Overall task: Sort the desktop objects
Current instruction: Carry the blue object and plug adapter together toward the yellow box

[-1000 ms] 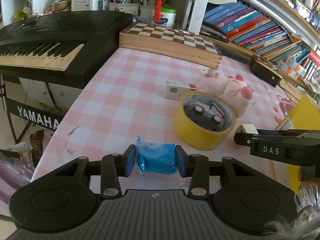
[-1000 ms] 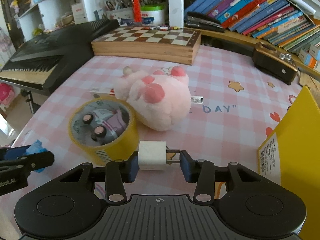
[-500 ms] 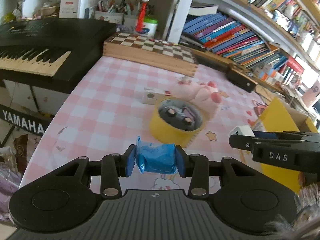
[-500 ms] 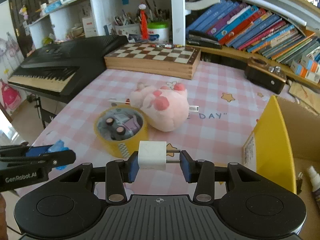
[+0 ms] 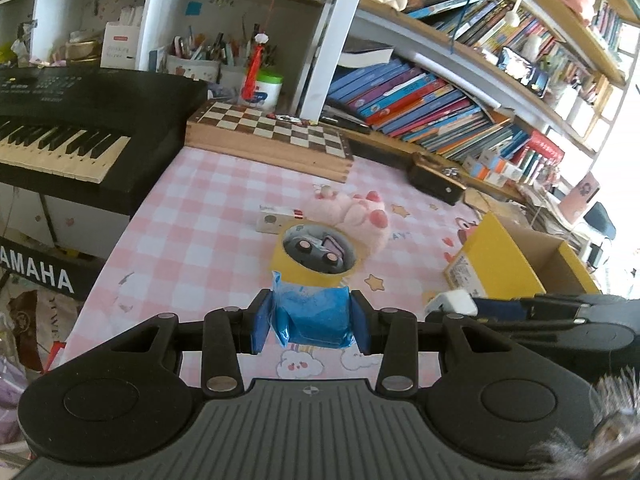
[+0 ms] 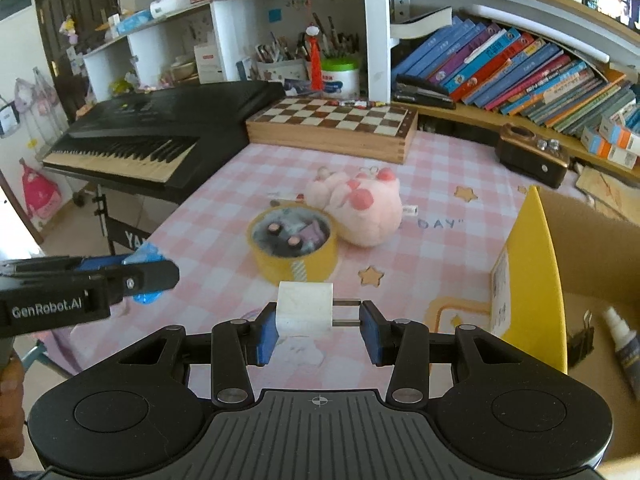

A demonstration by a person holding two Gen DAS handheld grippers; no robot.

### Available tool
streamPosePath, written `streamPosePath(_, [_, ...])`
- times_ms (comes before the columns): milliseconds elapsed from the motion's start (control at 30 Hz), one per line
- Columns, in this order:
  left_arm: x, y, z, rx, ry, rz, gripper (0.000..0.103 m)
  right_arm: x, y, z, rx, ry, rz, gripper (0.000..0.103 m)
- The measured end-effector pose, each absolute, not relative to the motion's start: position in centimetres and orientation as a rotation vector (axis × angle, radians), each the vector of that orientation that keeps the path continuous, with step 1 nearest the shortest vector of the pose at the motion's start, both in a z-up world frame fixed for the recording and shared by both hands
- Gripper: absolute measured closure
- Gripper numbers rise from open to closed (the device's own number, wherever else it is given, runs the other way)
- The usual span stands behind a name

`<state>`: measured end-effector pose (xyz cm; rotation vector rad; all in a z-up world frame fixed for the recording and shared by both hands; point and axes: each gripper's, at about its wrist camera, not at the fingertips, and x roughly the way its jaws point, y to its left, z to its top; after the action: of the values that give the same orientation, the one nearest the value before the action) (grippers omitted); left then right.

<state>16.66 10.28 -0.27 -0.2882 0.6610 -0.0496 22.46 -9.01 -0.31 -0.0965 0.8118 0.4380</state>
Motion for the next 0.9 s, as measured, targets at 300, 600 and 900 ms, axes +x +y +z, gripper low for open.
streamPosePath(300, [13.1, 10.3, -0.4, -0.294, 0.672, -0.089, 0.065, 18.4, -8.4, -0.7, -0.083, 0.845, 0.424, 0.061])
streamPosePath(600, [9.8, 10.2, -0.3, -0.280, 0.678, -0.134, 0.065, 14.6, -8.1, -0.8, -0.052, 0.854, 0.404, 0.061])
streamPosePath(900, [7.0, 9.6, 0.0, -0.236, 0.681, -0.198, 0.065, 11.1, -8.4, -0.8, -0.011, 0.848, 0.363, 0.060])
